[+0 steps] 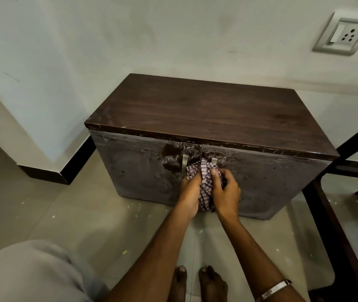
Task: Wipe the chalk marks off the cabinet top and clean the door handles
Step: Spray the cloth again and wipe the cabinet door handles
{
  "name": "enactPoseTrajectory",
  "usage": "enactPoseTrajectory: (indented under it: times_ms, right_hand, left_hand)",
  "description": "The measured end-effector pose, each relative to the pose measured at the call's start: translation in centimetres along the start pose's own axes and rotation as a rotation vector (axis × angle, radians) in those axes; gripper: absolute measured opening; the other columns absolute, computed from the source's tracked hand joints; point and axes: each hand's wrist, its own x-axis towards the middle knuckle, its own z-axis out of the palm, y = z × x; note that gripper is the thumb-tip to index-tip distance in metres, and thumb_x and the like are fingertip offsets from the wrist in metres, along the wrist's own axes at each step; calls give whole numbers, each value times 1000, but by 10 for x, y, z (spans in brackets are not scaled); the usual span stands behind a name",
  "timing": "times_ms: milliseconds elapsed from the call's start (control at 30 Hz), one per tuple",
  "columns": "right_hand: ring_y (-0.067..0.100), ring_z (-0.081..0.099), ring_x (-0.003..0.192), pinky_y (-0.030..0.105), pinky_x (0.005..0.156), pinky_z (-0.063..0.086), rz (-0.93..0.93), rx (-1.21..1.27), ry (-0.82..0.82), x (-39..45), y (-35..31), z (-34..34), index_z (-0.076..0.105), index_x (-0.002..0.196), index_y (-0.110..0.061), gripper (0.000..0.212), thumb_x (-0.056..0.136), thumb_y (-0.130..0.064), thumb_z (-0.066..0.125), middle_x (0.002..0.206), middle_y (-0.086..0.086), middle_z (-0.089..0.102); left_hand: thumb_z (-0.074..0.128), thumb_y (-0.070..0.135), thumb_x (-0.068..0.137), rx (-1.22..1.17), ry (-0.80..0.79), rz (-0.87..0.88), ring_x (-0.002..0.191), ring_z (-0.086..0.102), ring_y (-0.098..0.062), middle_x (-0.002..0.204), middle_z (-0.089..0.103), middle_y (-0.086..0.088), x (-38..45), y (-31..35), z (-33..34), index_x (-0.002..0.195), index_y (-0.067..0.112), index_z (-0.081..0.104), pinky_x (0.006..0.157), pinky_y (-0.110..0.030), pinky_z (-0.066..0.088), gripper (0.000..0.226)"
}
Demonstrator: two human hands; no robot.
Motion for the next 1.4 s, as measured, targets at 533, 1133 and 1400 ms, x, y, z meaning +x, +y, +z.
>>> enactPoseTrajectory:
  times_ms: [533,1133,1400]
  right_hand:
    - [-5,54,81,-1,63,42,37,-10,-5,-4,13,-1,60,113,-7,28,97,-30,56,100,0,63]
    - [-2,54,73,-2,57,38,84,-72,19,1,21,-2,65,106,-4,23,97,-24,58,88,-1,62]
    - [-6,50,70,-2,57,38,82,-92,28,-1,23,-1,65,108,-3,24,96,-23,59,89,-1,61]
  left_hand:
    - [60,24,91,55,48,-42,82,71,-23,100,72,-13,5,-7,-3,115,8,64,60,-28,56,29]
    - [59,29,92,72,28,-64,93,71,-24,105,72,-11,13,-22,-4,116,10,64,81,-40,58,31]
    - [50,14,95,32,-68,-89,92,70,-25,109,70,-18,8,-15,-12,119,5,62,64,-29,57,28]
